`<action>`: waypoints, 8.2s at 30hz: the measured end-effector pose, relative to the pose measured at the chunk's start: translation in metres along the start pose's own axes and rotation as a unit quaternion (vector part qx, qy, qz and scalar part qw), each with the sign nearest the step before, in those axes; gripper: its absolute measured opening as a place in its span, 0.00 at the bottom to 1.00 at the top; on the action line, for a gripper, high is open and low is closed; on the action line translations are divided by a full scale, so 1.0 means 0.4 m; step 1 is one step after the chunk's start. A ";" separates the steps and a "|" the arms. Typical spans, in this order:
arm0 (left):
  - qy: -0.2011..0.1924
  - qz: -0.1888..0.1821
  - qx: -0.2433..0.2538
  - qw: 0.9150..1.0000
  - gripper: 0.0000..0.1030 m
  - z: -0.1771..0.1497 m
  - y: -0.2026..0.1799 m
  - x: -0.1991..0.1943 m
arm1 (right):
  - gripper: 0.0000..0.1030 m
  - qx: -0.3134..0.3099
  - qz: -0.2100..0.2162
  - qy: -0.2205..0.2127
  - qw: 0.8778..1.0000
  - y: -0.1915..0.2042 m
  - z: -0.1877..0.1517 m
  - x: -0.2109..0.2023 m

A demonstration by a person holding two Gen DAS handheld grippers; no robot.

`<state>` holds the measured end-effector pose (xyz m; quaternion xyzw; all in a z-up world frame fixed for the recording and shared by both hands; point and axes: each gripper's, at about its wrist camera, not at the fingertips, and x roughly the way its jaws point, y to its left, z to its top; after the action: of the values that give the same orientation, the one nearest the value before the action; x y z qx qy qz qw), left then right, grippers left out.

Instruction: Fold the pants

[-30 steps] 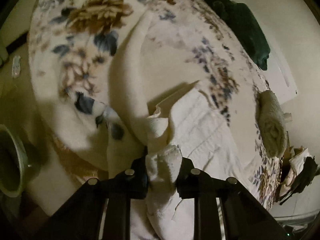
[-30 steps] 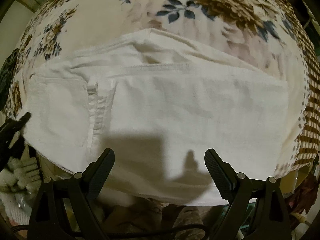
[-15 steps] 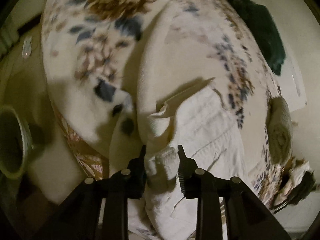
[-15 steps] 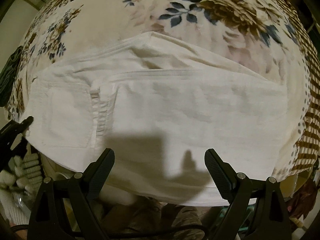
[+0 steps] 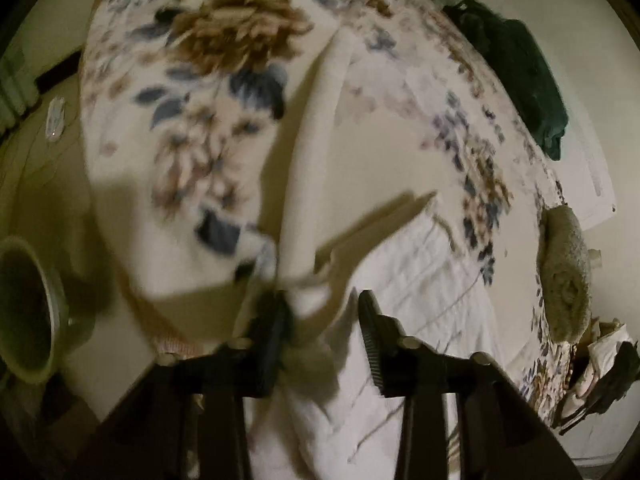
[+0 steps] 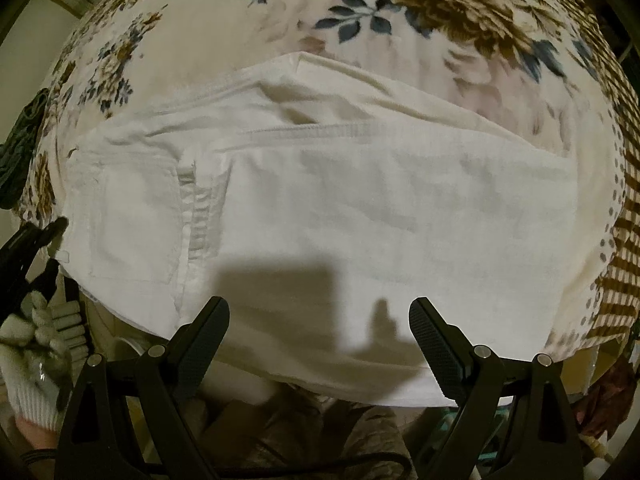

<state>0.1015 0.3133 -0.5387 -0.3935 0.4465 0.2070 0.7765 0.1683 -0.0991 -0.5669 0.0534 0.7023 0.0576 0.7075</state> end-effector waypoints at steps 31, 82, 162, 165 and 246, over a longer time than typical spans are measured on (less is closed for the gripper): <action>0.115 -0.129 0.428 0.887 0.10 -0.752 -0.799 -0.154 | 0.91 0.185 -0.062 -0.083 0.977 -0.694 -0.113 -0.132; 0.107 0.117 0.382 0.910 0.76 -0.495 -0.624 -0.041 | 0.21 0.194 0.089 -0.107 0.971 -0.699 -0.097 -0.203; 0.240 -0.056 0.416 0.876 0.21 -0.590 -0.655 0.120 | 0.30 0.193 0.272 -0.009 0.943 -0.730 -0.170 0.042; 0.232 -0.058 0.421 0.875 0.20 -0.589 -0.664 0.102 | 0.28 0.192 0.266 -0.012 0.945 -0.726 -0.169 0.033; 0.055 0.027 0.482 0.874 0.98 0.070 -1.460 0.249 | 0.96 0.060 -0.075 -0.183 0.978 -0.415 1.003 -0.416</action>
<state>0.5607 -0.0205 -0.3667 0.0309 0.5433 -0.0351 0.8382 0.5695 -0.2869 -0.4254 0.0522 0.5648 -0.0486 0.8222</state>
